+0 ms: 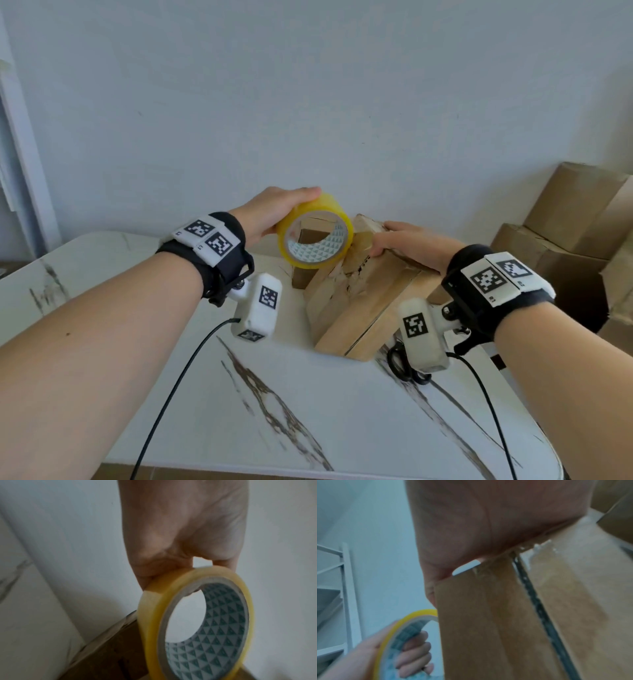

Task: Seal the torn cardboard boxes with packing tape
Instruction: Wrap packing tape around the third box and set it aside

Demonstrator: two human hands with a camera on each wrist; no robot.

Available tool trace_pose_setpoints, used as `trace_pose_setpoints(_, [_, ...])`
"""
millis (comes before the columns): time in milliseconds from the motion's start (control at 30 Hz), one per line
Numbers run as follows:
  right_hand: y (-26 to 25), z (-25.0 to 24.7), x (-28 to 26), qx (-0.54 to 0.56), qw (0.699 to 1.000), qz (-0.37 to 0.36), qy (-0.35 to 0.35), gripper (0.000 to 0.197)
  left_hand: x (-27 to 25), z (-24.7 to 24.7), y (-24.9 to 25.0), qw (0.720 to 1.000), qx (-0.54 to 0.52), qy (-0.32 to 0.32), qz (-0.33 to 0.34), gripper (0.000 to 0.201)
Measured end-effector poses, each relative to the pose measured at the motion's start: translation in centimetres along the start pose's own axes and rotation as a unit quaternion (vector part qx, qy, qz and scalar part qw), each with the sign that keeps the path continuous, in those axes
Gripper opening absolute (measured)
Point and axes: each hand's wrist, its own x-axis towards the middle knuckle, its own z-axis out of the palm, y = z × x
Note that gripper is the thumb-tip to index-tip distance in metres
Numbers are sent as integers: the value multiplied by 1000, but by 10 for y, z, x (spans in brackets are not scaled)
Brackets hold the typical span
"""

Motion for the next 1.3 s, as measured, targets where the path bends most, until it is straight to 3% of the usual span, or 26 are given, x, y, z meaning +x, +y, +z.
trace_pose_setpoints(133, [4, 0, -4, 34, 999, -6, 21, 43, -3, -4, 9, 999, 44, 18, 0, 40])
trace_pose_setpoints(200, [9, -1, -7, 48, 998, -8, 31, 38, -4, -9, 5, 990, 133, 40, -1, 46])
trace_pose_setpoints(300, [16, -3, -8, 62, 997, -16, 39, 45, -9, -19, -14, 953, 298, 36, -48, 54])
trace_pose_setpoints(367, [14, -2, -8, 65, 997, -22, 35, 49, -11, -20, -25, 942, 320, 17, -96, 54])
trace_pose_setpoints(433, [14, -1, -8, 73, 997, -22, 34, 54, -15, -17, -27, 931, 343, -9, -125, 68])
trace_pose_setpoints(567, [21, -2, -8, 124, 991, -11, 57, 55, -21, -5, -20, 908, 396, -20, -135, 75])
trace_pose_setpoints(633, [28, -2, -10, 150, 986, -6, 78, 45, -22, 2, -21, 921, 357, -48, -146, 72])
trace_pose_setpoints(733, [42, -1, -15, 198, 973, 12, 114, 16, -27, 9, -24, 971, 148, -81, -168, 46])
trace_pose_setpoints(833, [50, 0, -13, 235, 963, 28, 126, 11, -22, 6, -21, 967, 207, -26, -146, 42])
trace_pose_setpoints(933, [52, 0, -9, 243, 960, 48, 131, 16, -20, 3, -24, 909, 387, -26, -151, 70])
trace_pose_setpoints(1000, [53, 0, -8, 243, 960, 48, 129, 15, -21, 5, -28, 890, 425, -39, -159, 77])
trace_pose_setpoints(1133, [56, 2, -7, 274, 952, 71, 114, 20, -18, 10, -27, 871, 470, -32, -140, 80])
trace_pose_setpoints(1300, [81, 26, 4, 372, 917, 120, 76, 50, -19, 15, -32, 869, 463, -43, -169, 88])
